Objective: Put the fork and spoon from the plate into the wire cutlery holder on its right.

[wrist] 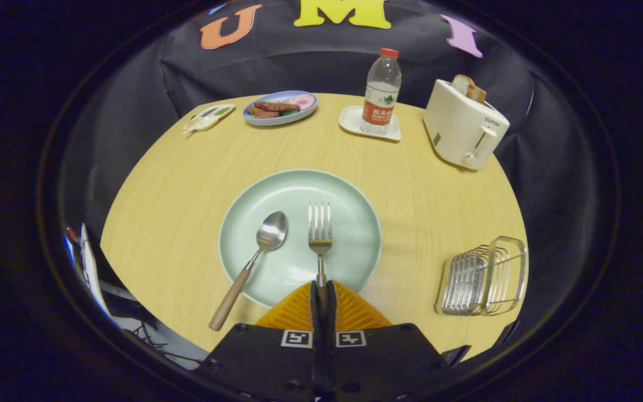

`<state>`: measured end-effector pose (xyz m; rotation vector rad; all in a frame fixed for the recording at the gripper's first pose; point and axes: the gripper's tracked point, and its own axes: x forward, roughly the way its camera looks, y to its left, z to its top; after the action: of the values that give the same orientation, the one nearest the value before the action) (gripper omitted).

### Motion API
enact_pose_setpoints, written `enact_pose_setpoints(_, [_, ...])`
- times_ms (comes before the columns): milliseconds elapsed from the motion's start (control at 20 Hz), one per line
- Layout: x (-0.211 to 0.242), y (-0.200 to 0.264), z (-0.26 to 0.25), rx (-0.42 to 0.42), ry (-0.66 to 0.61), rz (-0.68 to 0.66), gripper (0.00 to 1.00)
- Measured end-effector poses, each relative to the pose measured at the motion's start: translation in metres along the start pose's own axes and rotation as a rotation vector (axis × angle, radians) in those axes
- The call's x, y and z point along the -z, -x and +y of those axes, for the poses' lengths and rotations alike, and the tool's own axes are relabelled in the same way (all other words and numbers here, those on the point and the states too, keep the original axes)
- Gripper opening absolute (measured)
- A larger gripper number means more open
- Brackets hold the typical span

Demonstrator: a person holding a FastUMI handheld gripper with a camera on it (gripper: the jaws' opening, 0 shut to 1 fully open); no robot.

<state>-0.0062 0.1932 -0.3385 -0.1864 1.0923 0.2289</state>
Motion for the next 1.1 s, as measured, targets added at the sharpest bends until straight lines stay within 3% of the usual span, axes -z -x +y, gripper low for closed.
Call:
enact_pose_setpoints(200, [-0.007,0.053,-0.039,0.038,0.013,0.001,0.00])
enact_pose_setpoints(550, [-0.011,0.124,-0.122,0.081,-0.096,0.012,0.00])
enact_pose_setpoints(900, [0.039,0.118,-0.160,0.055,-0.236,0.200,0.01])
enact_pose_setpoints(1100, [0.043,0.108,-0.171,0.048,-0.274,0.249,0.00])
